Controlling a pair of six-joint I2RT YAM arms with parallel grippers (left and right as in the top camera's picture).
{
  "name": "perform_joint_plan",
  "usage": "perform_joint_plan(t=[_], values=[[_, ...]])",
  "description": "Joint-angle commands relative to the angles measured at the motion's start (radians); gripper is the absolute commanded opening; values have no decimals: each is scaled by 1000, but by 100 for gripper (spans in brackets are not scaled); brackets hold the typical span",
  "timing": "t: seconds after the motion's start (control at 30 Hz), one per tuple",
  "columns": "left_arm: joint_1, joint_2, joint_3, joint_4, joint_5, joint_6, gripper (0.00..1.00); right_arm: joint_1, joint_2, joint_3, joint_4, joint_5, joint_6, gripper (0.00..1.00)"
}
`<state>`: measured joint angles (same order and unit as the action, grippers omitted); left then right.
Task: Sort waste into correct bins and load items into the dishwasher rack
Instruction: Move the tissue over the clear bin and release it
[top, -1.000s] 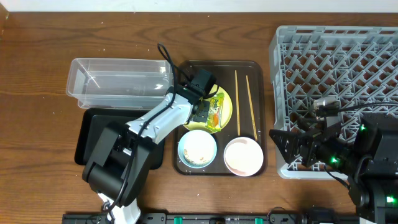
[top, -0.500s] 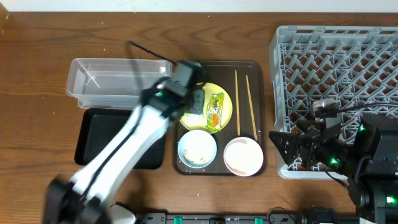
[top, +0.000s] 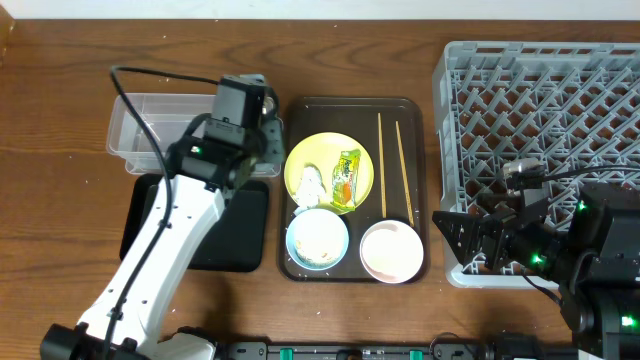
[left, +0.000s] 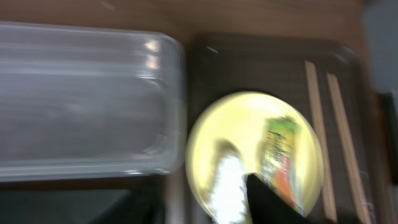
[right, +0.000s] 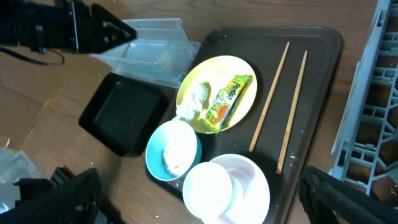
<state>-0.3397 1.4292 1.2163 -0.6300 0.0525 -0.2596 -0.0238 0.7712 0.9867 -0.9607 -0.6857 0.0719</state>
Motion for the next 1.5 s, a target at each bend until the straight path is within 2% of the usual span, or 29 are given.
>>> perform_joint_plan(t=[0.0, 0.07, 0.17, 0.47, 0.5, 0.53, 0.63, 0.67, 0.93, 1.07, 1.2, 1.23, 1.27, 1.3, 1.33, 1.37, 1.47], values=[[-70, 42, -44, -10, 80, 16, 58, -8, -2, 18, 3, -18, 10, 99], [-118, 94, -66, -8, 2, 15, 62, -8, -2, 18, 3, -18, 9, 99], [-160, 193, -80, -3, -111, 10, 63, -8, -2, 18, 0, -18, 10, 99], [-164, 438, -80, 93, -93, 0, 62, -8, -2, 18, -1, -19, 10, 99], [-164, 446, -80, 99, -72, 0, 59, -8, -2, 18, -1, -19, 10, 99], [-164, 447, -80, 102, -54, 0, 51, -8, -2, 18, -1, -19, 10, 99], [-164, 435, -72, 93, -30, 0, 15, -8, -2, 18, 0, -18, 10, 99], [-164, 422, -66, 86, -31, 0, 8, -8, -2, 18, 0, -18, 10, 99], [-106, 188, -25, 12, -69, 0, 6, -8, -2, 18, 0, -18, 9, 99], [-19, 69, -25, 14, -178, 0, 6, -8, -2, 18, 5, -18, 9, 99], [95, 67, -25, 77, -256, 4, 6, -8, -2, 18, 10, -18, 9, 99], [119, 79, -25, 97, -254, 4, 12, -8, -2, 18, 10, -18, 9, 99], [144, 100, -25, 124, -252, 4, 47, -8, -2, 18, 10, -18, 9, 99], [156, 113, -25, 140, -252, 5, 69, -8, -2, 18, 10, -18, 10, 99], [167, 127, -25, 155, -248, 21, 77, -8, -2, 18, 10, -18, 9, 99], [172, 132, -24, 158, -243, 37, 79, -8, -2, 18, 9, -18, 9, 99], [166, 122, -24, 137, -207, 38, 80, -8, -2, 18, 2, -18, 9, 99]])
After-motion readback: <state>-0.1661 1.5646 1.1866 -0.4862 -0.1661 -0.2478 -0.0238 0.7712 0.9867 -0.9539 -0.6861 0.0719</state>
